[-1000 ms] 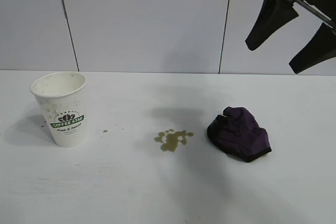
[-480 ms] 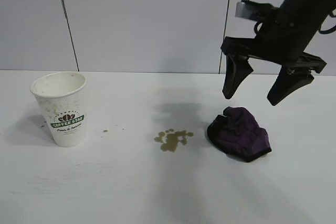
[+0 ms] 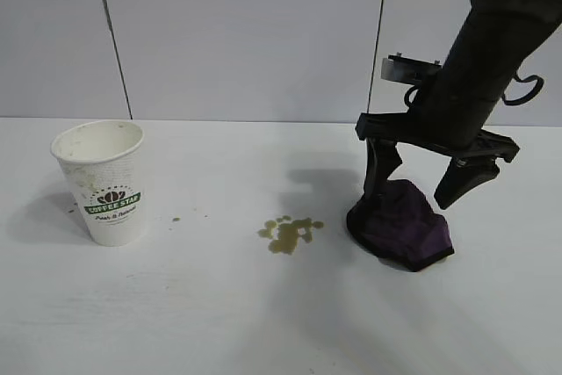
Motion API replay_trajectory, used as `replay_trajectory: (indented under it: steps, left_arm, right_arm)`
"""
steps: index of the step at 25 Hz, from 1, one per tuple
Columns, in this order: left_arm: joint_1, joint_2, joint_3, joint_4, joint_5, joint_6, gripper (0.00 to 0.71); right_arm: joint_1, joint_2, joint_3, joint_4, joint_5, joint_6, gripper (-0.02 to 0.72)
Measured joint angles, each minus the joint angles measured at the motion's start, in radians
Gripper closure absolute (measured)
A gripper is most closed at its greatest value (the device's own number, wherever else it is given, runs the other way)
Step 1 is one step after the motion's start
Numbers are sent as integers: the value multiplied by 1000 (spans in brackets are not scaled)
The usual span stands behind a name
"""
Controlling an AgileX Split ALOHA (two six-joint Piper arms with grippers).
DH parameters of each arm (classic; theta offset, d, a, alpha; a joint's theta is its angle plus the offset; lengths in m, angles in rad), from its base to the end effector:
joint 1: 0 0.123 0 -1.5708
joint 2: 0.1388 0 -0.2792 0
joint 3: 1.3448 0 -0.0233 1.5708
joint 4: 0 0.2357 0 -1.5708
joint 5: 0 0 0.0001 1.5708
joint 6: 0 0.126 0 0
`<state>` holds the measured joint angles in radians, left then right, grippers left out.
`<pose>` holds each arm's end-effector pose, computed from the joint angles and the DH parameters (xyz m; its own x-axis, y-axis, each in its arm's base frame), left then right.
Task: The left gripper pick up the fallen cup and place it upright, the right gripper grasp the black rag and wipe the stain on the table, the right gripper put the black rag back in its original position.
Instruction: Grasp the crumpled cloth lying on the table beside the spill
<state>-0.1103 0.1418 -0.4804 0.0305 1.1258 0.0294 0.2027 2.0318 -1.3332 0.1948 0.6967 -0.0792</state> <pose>0.0332 -0.0002 0.2377 -0.6358 0.1132 -0.7635 0.1162 0.9919 0.0502 0.3862 0.0954 0.1168 -0.9576 -0.1250 -0.2596 -0.1649 0.9765 0.1384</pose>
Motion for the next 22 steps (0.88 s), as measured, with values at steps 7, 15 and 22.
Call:
replay_trajectory:
  steps: [7, 15, 22]
  left_arm:
    - [0, 0, 0, 0, 0, 0, 16]
    - [0, 0, 0, 0, 0, 0, 16]
    - [0, 0, 0, 0, -1, 0, 16]
  right_arm:
    - [0, 43, -3, -9, -13, 0, 117]
    - [0, 65, -7, 25, -32, 0, 136]
    - [0, 68, -7, 61, -33, 22, 598]
